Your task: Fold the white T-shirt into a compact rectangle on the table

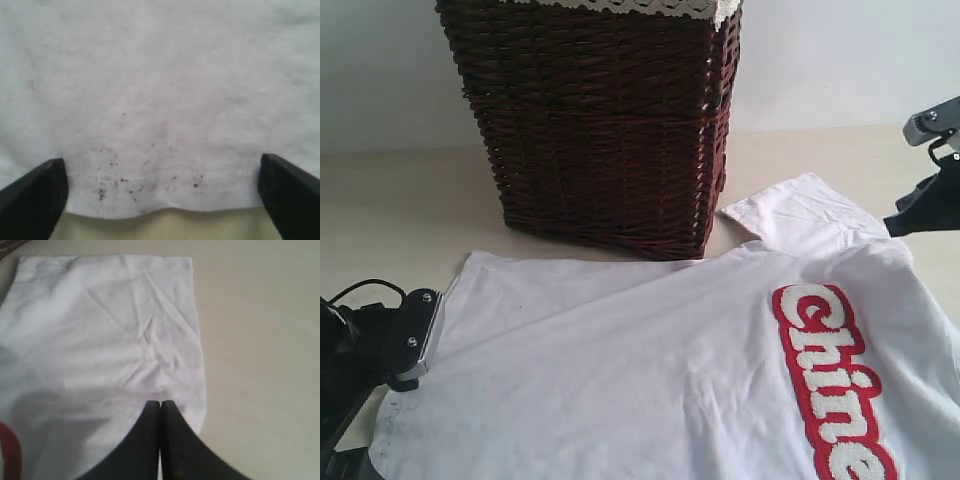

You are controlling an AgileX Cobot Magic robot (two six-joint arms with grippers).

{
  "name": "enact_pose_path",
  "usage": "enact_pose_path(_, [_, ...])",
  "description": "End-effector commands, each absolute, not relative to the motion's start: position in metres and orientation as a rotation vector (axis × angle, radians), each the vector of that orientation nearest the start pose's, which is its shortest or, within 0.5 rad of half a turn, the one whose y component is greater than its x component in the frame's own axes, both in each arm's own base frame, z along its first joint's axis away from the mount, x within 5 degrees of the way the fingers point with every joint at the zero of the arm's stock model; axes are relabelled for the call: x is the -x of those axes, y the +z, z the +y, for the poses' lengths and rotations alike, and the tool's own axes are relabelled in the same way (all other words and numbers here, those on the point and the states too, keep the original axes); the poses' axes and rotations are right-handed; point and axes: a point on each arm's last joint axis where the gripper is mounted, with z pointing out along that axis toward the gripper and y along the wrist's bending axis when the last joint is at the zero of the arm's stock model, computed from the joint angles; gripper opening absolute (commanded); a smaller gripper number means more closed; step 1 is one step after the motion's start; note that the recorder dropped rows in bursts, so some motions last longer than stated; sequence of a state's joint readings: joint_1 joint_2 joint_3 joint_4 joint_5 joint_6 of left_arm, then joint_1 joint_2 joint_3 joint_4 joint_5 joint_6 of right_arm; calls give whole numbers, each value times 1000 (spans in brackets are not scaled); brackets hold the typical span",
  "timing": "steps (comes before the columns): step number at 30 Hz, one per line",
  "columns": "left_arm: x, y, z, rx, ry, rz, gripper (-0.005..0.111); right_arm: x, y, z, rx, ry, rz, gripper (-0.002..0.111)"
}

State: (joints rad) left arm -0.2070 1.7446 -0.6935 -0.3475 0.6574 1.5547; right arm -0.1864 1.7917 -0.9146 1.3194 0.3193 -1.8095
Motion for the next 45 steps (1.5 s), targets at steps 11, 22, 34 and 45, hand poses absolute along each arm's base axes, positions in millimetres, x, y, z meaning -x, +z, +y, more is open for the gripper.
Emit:
enact_pose_path(11, [-229, 100, -67, -2090, -349, 2293, 100, -319, 110, -33, 441, 161, 2526, 0])
enact_pose_path(22, [-229, 100, -67, -2090, -349, 2293, 100, -315, 110, -14, 483, 450, 2489, 0])
enact_pose_path(34, [-229, 100, -67, -2090, -349, 2293, 100, -324, 74, -15, 443, 454, 2448, 0])
enact_pose_path(45, [-229, 100, -67, -2090, -349, 2293, 100, -319, 60, -49, 408, -35, 2656, 0])
